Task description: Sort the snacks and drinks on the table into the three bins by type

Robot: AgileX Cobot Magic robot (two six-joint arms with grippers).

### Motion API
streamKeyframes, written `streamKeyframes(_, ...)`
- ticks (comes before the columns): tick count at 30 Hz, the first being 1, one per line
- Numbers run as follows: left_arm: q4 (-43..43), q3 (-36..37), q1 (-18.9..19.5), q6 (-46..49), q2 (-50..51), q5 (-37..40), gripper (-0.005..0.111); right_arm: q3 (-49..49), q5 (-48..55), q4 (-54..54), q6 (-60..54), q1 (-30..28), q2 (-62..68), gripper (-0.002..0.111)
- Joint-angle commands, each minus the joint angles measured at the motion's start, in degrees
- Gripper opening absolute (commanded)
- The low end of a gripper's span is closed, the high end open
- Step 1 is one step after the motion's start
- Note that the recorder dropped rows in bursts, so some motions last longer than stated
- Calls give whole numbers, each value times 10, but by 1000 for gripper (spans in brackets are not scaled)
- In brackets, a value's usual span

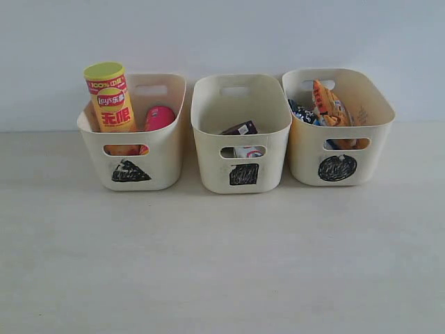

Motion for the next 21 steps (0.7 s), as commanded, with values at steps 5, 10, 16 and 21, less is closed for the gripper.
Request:
streamKeyframes(5, 0, 1, 2, 1, -2, -4, 4, 2, 3, -2, -3, 0, -3, 1)
streamKeyframes(10, 0, 1, 2, 1, -2, -4, 4, 2, 3, -2, -3, 0, -3, 1)
streamKeyframes(16, 0, 1, 2, 1, -2, -4, 4, 2, 6, -2, -3, 0, -3, 1)
streamKeyframes(21, 0, 1, 2, 1, -2, -4, 4, 2, 68, -48, -5, 0, -4, 1)
